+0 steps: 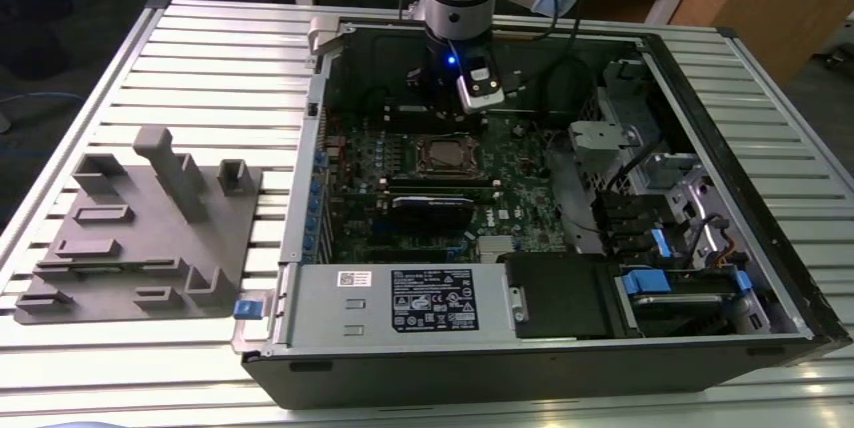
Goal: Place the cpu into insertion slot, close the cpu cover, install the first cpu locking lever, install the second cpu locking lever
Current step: 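Install the first cpu locking lever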
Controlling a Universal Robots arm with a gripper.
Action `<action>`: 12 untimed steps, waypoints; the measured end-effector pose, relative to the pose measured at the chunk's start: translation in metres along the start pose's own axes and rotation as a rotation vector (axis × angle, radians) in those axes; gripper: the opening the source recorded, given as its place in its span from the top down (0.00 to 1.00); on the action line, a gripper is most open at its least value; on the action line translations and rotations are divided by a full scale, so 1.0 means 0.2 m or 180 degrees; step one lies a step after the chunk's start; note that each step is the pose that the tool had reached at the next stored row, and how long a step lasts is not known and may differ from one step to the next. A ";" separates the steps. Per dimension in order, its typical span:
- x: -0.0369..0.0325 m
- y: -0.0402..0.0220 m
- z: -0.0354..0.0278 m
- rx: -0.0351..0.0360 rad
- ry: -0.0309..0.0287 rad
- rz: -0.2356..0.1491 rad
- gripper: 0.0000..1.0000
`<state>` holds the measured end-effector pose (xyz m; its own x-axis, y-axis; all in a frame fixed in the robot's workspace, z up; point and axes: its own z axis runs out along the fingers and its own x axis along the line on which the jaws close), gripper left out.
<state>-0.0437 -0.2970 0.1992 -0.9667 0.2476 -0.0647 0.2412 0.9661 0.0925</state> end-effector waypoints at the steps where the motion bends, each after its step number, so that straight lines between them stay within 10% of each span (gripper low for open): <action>1: 0.000 0.000 0.000 0.0000 0.0000 0.0000 0.89; 12: -0.018 0.004 0.003 -0.0001 0.0001 0.0000 0.89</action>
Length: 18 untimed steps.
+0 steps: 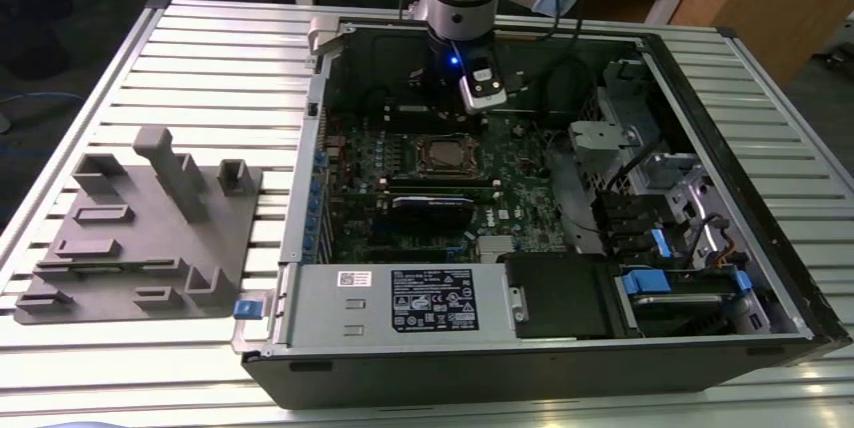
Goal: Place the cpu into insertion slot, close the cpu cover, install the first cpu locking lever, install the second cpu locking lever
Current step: 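Install the first cpu locking lever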
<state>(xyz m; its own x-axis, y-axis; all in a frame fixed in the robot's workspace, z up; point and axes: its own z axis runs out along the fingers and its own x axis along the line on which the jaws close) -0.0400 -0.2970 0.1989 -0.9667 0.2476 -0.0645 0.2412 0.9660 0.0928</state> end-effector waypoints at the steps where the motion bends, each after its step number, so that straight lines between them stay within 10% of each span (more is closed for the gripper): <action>1: -0.001 0.000 0.000 0.0000 0.0000 0.0000 0.89; 18: -0.003 -0.010 0.002 -0.0001 0.0003 -0.0038 0.89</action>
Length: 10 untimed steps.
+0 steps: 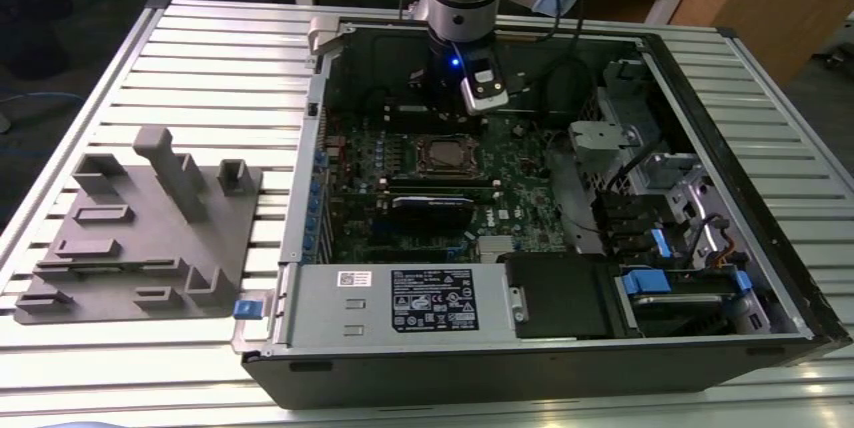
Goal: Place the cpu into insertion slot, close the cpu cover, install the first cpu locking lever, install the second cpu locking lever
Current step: 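Install the first cpu locking lever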
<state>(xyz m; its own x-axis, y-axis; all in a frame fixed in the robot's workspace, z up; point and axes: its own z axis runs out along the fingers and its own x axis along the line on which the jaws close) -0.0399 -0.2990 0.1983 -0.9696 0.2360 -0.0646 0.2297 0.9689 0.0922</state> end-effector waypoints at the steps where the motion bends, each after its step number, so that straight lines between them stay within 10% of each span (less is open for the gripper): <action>1: 0.000 0.000 0.000 0.0000 0.0000 0.0000 0.89; 10: -0.007 0.002 0.002 0.0003 -0.0004 0.0036 0.89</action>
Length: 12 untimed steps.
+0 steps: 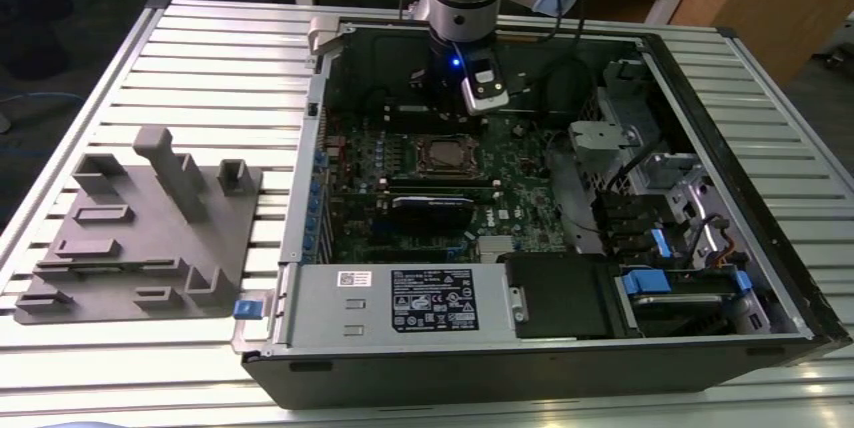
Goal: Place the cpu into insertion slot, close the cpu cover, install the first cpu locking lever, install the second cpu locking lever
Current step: 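Install the first cpu locking lever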
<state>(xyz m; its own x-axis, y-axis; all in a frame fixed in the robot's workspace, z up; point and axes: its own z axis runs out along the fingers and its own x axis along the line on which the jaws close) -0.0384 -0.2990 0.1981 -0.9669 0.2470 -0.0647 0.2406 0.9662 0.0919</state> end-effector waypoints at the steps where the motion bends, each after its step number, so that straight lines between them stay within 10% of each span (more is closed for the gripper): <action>1: 0.000 0.000 0.000 0.0001 0.0000 0.0000 0.89; 12: 0.000 -0.001 0.000 0.0020 -0.0005 -0.0001 0.89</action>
<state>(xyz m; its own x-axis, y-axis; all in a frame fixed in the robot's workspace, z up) -0.0384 -0.2993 0.1981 -0.9668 0.2466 -0.0663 0.2408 0.9668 0.0856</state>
